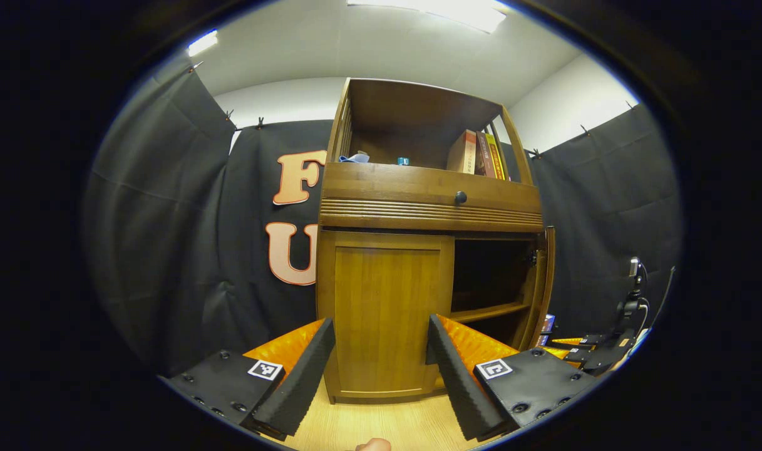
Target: Open the right door of the double-door shoe cabinet with the right hand, and open the left door with the left hand.
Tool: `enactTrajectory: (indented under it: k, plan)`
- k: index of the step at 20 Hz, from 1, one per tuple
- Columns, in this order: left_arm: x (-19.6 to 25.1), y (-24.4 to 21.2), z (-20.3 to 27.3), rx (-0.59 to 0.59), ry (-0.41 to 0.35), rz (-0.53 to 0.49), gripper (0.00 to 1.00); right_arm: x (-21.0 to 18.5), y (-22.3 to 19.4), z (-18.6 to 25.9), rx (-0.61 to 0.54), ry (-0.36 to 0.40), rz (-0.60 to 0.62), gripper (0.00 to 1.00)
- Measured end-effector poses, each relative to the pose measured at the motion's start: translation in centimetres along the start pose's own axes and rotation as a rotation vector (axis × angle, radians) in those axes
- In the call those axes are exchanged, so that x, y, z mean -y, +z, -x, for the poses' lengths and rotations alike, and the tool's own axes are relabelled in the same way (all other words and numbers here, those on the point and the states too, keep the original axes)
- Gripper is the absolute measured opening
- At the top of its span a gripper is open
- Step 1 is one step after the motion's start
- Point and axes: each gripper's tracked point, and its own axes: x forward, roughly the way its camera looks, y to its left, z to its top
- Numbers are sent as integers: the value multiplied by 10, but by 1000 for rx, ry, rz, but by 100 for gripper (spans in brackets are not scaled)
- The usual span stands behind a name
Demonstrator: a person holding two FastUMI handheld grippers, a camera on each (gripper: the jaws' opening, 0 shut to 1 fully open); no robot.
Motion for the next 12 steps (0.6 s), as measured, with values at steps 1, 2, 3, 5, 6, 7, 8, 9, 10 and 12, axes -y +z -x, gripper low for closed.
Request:
enactTrajectory:
  k: [1, 2, 3, 5, 6, 7, 8, 9, 10, 12]
  plan:
    - [2, 0, 1, 0, -3, 3, 97, 3, 1, 3, 3, -5, 0, 39]
    - [2, 0, 1, 0, -6, 5, 96, 6, 1, 4, 4, -11, -1, 33]
    - [3, 1, 1, 0, -8, 6, 96, 9, 1, 7, 4, -16, -1, 26]
    - [5, 1, 2, 0, -11, 8, 97, 14, -1, 14, 5, -29, 6, 26]
    - [6, 0, 2, -1, -12, 8, 97, 15, -1, 16, 6, -36, 11, 25]
    - [6, 0, 2, -1, -13, 8, 97, 17, 0, 19, 7, -45, 20, 24]
    - [7, 0, 3, -2, -14, 8, 97, 20, 0, 21, 8, -52, 27, 14]
    - [8, 0, 3, -2, -15, 9, 97, 24, 0, 23, 9, -59, 33, 13]
    - [9, -1, 4, -2, -14, 10, 99, 26, 0, 25, 8, -65, 38, 12]
    - [9, -1, 3, -3, -13, 9, 97, 31, 0, 29, 7, -76, 40, 24]
